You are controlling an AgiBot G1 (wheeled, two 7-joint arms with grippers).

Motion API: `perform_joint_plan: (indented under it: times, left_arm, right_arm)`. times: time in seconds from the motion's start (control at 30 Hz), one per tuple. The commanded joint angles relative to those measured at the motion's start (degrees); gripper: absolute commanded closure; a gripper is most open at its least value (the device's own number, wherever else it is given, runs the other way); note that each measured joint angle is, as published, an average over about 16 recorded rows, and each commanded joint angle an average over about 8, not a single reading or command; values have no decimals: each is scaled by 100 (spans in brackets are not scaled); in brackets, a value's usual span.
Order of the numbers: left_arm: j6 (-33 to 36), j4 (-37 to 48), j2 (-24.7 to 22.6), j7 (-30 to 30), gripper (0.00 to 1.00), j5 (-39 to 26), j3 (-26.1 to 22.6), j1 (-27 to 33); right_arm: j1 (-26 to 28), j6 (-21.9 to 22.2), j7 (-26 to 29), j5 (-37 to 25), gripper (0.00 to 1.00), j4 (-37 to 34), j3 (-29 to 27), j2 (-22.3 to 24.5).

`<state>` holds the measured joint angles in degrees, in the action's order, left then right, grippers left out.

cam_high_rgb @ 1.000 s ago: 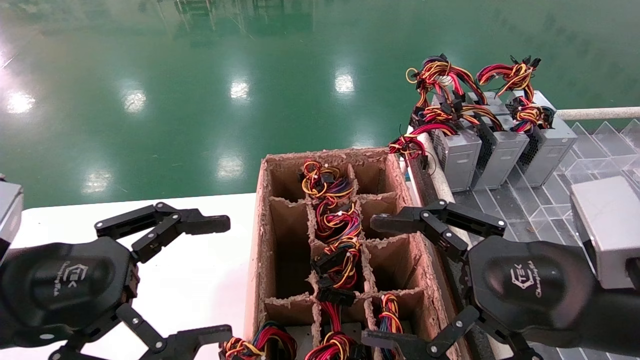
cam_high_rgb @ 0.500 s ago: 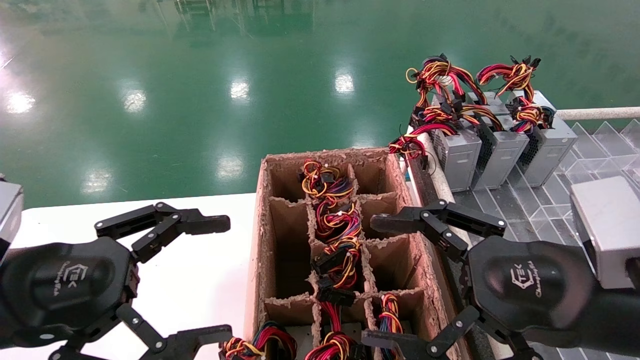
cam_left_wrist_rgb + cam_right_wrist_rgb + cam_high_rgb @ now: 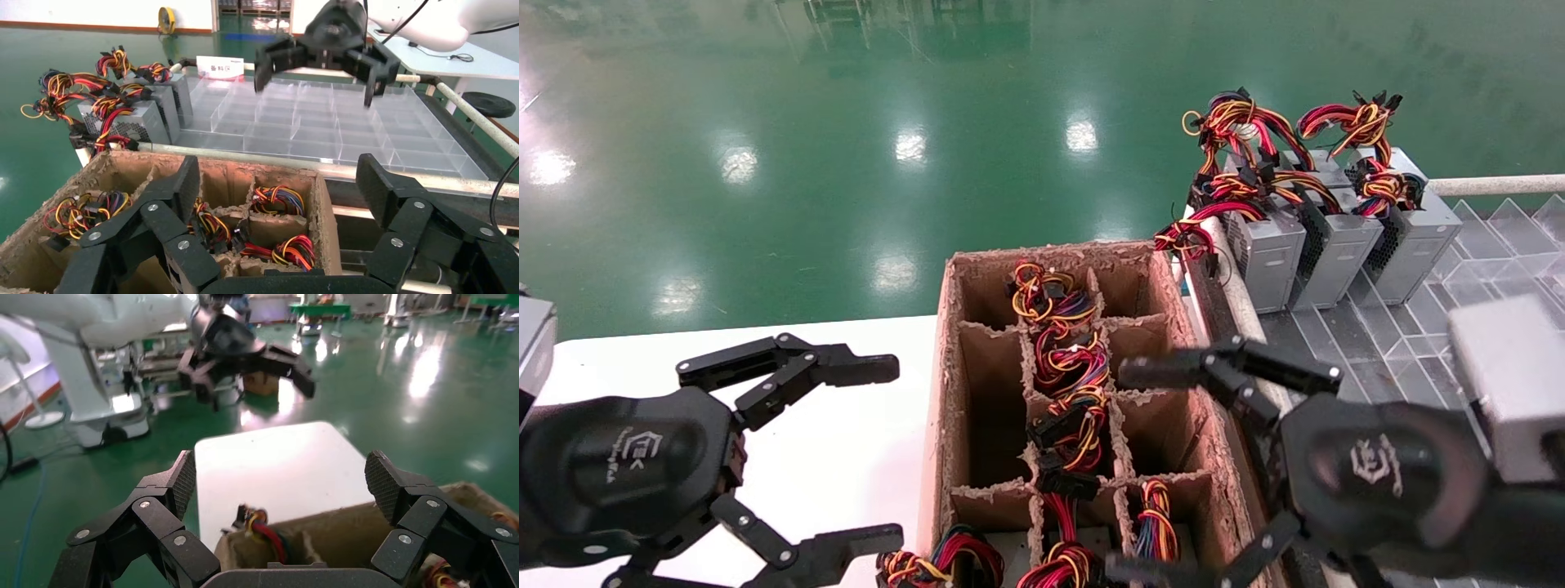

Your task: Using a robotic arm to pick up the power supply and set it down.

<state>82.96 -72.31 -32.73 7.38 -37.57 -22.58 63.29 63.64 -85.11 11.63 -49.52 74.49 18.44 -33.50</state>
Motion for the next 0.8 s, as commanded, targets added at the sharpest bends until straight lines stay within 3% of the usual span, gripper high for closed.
perform_joint_plan:
  times: [0.03,0.2,0.33,0.43,0.6,0.7,0.8]
  left_arm:
    - [0,0,0,0,100,0,0,0]
    - [0,1,0,0,100,0,0,0]
    - [0,1,0,0,100,0,0,0]
    - [0,1,0,0,100,0,-1,1]
    - [0,1,0,0,100,0,-1,1]
    - [0,1,0,0,100,0,-1,1]
    - [0,1,0,-1,100,0,-1,1]
  right_arm:
    - [43,35,2,-238,0,34,68,59]
    - [399,34,308,-1237,0,173,439,190]
    - [581,3,465,-1675,1,185,618,186]
    - [633,23,555,-1791,26,160,682,137]
    - [643,78,667,-1857,88,121,757,6]
    - [633,120,716,-1916,100,96,807,-72]
    - [622,159,761,-1982,100,74,855,-139]
